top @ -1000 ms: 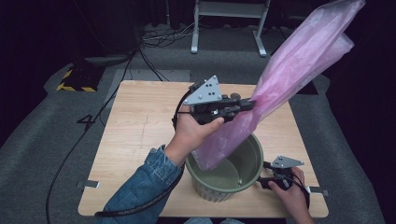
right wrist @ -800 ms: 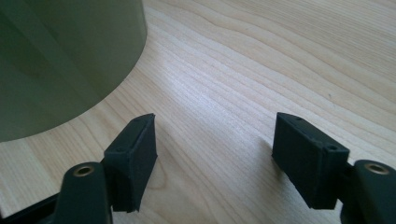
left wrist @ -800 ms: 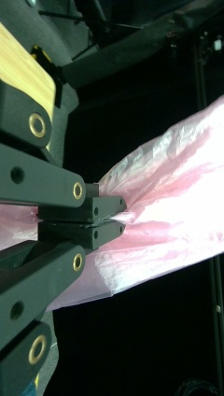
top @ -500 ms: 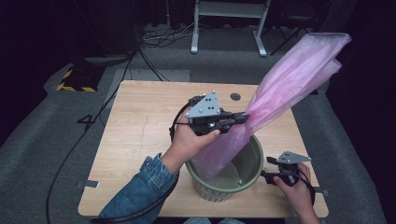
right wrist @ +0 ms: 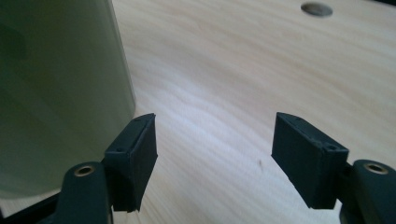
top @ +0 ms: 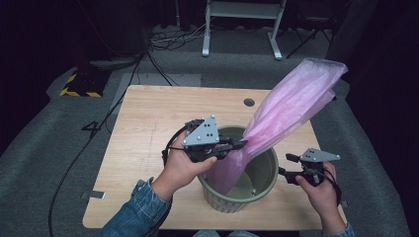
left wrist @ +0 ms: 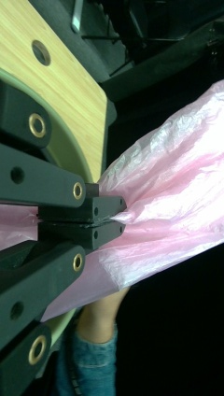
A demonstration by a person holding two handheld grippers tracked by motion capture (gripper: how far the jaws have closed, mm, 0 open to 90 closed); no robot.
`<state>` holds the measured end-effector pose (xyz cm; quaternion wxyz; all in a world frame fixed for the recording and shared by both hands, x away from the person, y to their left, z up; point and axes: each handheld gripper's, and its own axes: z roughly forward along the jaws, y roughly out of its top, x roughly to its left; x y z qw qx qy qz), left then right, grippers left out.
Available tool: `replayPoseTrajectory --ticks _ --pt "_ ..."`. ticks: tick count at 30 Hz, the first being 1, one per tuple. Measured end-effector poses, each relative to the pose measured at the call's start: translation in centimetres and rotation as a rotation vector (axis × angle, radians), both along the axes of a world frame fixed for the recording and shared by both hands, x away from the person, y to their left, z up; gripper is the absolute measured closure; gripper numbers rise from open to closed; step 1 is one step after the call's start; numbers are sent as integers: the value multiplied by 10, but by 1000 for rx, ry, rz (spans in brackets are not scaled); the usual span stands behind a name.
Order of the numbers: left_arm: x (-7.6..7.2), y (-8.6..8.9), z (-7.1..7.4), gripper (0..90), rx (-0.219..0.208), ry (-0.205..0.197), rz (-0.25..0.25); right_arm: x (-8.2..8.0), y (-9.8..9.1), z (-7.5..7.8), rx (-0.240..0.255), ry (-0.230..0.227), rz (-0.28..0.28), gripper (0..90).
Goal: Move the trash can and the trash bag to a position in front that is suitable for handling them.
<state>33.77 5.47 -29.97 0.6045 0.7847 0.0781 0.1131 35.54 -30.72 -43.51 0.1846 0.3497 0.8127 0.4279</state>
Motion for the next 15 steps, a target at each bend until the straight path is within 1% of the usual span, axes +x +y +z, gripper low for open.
replayPoseTrajectory --ticks 1,2,4,5,8,9,11,15 --pt "-2 1 1 892 6 -1 1 0 0 0 0 0 0 311" --pt "-4 2 2 892 17 -1 3 1 1 6 1 -10 7 311" --pt "-8 6 3 891 36 -4 7 5 4 24 18 -40 23 311" --pt "-10 9 3 891 45 -4 6 5 4 24 18 -40 23 311" --pt "-14 19 0 878 58 0 15 7 4 38 29 -65 30 311" --pt "-16 23 -2 864 59 -1 26 7 4 40 28 -69 31 311" --pt "-17 28 -6 861 65 4 31 8 6 43 28 -74 33 311" --pt "-21 37 -15 867 71 26 47 8 11 40 29 -64 45 311"
